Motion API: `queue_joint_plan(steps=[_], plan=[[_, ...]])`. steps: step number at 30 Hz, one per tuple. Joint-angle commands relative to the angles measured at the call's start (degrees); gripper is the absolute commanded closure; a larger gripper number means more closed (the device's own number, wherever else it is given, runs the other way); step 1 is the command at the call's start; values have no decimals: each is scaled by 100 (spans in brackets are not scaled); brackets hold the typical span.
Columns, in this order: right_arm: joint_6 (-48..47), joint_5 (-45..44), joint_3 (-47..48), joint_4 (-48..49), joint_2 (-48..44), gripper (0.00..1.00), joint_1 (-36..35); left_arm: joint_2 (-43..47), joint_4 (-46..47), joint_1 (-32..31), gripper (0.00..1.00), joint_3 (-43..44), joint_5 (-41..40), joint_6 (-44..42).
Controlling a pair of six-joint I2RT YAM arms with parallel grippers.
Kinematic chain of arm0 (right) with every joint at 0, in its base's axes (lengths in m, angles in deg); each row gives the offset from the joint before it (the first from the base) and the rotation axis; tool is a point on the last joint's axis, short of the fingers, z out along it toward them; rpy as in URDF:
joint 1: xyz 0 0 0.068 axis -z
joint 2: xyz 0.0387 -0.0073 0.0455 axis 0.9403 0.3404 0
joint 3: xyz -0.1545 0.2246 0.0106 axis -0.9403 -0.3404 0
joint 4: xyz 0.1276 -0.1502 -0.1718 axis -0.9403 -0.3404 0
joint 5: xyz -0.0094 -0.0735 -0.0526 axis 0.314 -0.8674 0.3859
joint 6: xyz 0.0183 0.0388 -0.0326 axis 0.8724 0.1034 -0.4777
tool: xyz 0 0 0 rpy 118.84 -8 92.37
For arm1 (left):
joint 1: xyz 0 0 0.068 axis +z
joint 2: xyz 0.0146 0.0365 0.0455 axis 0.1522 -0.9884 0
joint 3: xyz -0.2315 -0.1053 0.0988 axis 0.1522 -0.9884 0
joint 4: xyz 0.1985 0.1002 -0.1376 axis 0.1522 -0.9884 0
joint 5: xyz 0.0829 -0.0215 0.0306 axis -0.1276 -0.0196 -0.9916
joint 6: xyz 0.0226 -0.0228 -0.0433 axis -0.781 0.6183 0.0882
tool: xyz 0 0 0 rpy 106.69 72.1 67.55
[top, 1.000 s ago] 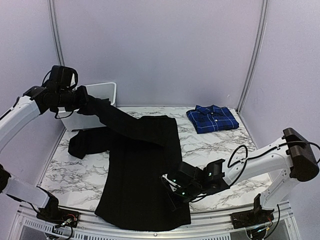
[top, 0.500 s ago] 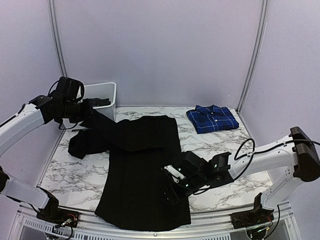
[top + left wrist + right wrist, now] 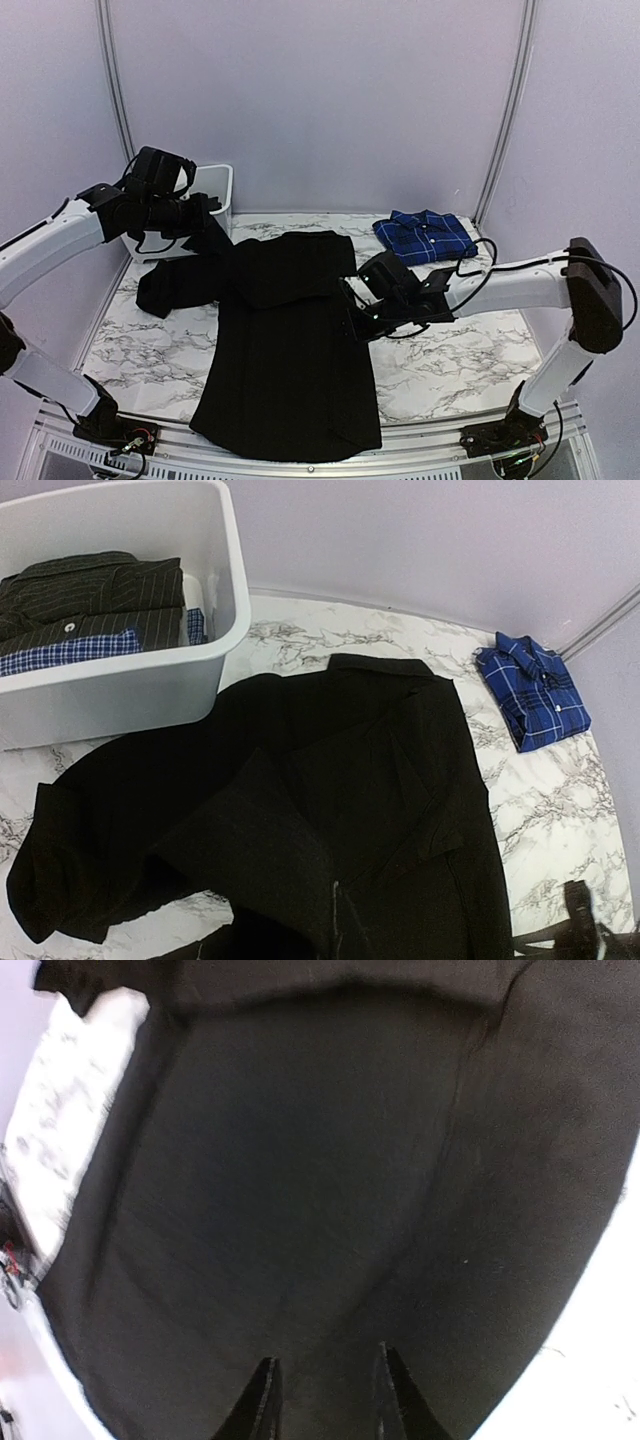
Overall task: Fold and stack the long sleeve shirts
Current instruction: Fold the flattened shirt at the center of the board.
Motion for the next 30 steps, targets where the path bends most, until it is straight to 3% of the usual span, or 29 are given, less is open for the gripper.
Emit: queue_joint_plan(steps=[1,5,11,21,30], plan=[[-77,72,-100,312,568,79,-40,48,230,-179,100,280,213,-264],[17,33,-151,619,960,82,-66,164,433,-399,100,273,369,-332],[100,16,-160,808,1141,80,-117,339,822,-741,100,255,525,-430],[29,-433,426,603,703,65,410,346,1059,-867,99,154,770,-498],[188,104,1419,1068,1824,47,977,517,1157,-890,100,1,723,-449]])
